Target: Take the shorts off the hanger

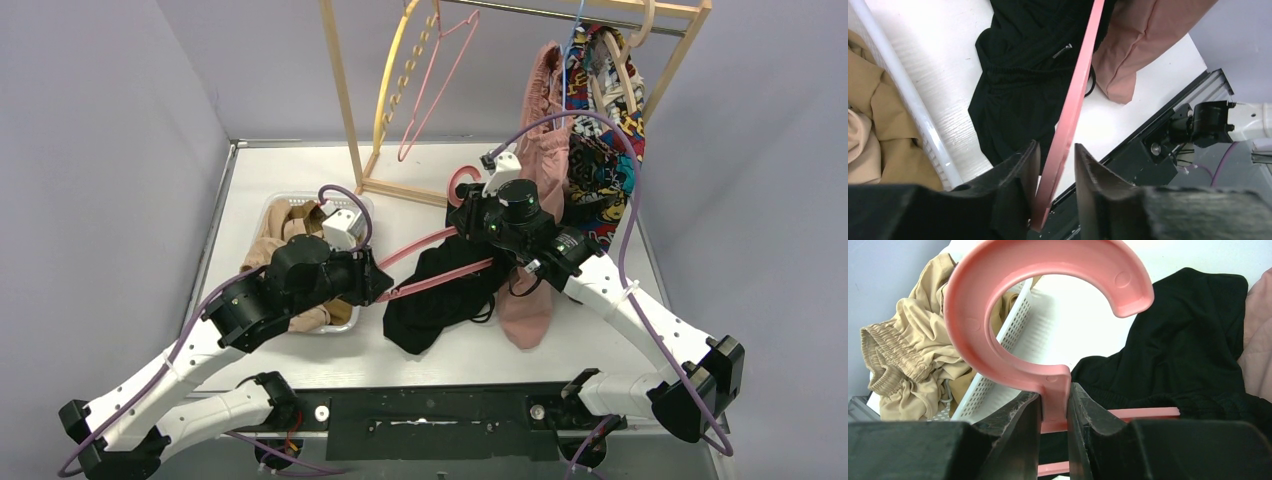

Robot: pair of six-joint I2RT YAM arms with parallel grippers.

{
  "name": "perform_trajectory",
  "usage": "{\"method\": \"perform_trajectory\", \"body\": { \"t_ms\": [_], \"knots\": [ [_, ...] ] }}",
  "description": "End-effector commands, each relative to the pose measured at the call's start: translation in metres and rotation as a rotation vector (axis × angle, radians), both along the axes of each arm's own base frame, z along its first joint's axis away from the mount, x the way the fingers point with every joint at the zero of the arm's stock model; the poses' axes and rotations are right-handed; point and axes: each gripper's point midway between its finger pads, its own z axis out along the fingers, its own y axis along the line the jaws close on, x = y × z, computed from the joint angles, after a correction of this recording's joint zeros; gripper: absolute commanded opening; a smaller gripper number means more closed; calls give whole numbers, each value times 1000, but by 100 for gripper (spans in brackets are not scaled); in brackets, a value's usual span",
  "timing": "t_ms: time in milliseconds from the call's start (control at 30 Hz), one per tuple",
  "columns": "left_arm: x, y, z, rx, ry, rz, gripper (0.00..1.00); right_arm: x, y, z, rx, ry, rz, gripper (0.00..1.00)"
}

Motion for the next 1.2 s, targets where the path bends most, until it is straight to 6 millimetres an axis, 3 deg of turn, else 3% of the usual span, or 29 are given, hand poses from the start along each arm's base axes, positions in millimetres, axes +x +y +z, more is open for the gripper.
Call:
{"method": "perform_trajectory", "body": {
  "t_ms": [0,267,333,433,633,933,1033,1167],
  "knots": [
    [-8,-7,31,-62,-61,-75,27,4,8,31,61,-100,23,7],
    [-31,-2,21,1,29,-164,33,5,8,29,50,-104,27,8],
    [-33,-3,19,7,44,-172,24,5,9,29,50,-105,28,8],
    [-33,-3,15,20,56,-169,0,5,10,30,51,-105,36,8],
    [-30,-2,17,20,51,-150,0,-2,13,38,77,-114,70,18],
    [-16,11,51,37,-26,-70,0,-27,15,77,192,-158,148,54],
    [-21,12,64,50,-33,-103,0,-33,4,81,186,-162,124,57],
    [-27,21,82,66,-49,-115,0,-39,-14,65,123,-121,68,58]
  ]
}}
